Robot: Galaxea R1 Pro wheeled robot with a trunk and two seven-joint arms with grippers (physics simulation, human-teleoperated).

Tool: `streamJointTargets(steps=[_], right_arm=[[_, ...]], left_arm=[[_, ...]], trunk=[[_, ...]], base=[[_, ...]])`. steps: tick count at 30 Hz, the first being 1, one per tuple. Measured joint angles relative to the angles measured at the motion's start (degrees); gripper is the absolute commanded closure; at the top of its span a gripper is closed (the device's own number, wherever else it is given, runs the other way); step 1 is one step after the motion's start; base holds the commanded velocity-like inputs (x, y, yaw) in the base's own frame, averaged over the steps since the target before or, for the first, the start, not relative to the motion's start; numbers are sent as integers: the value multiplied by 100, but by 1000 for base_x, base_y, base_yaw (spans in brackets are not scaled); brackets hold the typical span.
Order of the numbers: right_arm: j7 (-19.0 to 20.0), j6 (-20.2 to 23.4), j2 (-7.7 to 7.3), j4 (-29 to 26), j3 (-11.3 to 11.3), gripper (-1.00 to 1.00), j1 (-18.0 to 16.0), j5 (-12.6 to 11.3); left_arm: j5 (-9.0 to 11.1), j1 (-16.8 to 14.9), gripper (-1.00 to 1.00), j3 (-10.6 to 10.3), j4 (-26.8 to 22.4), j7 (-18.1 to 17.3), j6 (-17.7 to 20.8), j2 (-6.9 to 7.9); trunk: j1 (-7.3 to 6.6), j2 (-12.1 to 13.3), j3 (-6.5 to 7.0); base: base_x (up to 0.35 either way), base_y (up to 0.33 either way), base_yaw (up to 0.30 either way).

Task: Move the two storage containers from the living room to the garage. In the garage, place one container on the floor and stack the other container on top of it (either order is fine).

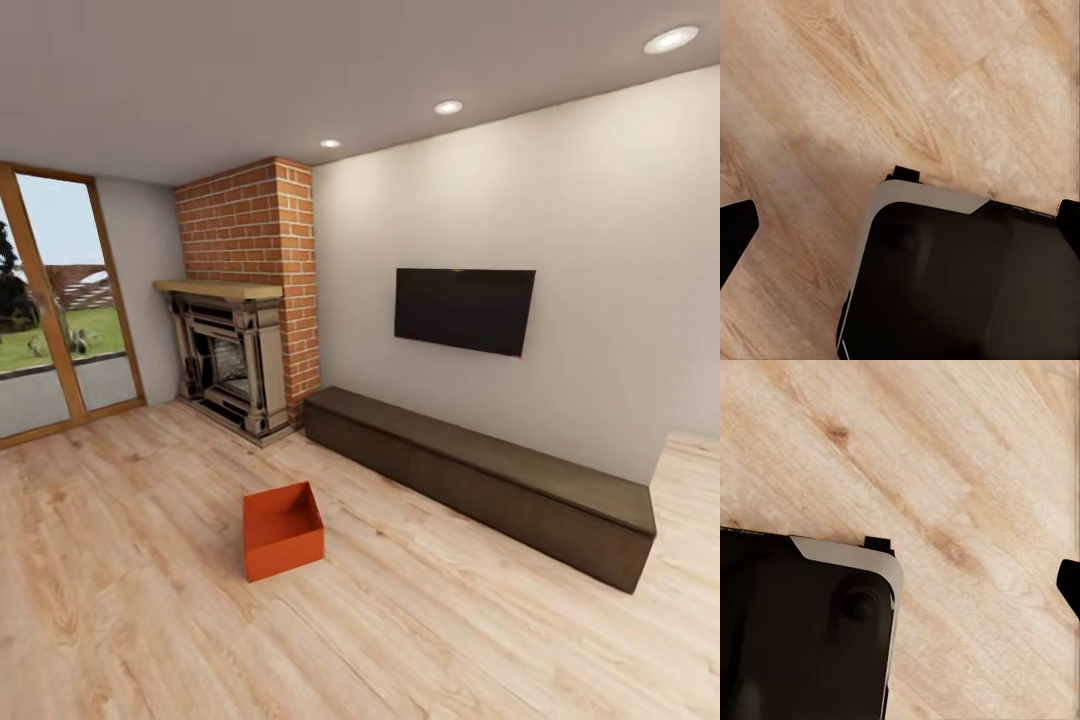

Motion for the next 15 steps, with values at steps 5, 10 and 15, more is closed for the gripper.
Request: streamJointTargets(steps=[5, 10, 15], right_arm=[[0, -42, 1, 0, -5, -100, 0, -8], [-1, -57, -7, 0, -15, -100, -1, -12], [-6, -59, -8, 0, -13, -100, -1, -8]], left_arm=[[0, -1, -100, 0, 0, 0, 0, 0], [2, 3, -100, 0, -1, 1, -4, 0], [5, 1, -100, 0, -1, 1, -24, 0]], trunk=[[0, 0, 0], [0, 0, 0], [0, 0, 0]], base=[[290, -195, 0], [290, -195, 138], [290, -187, 258]])
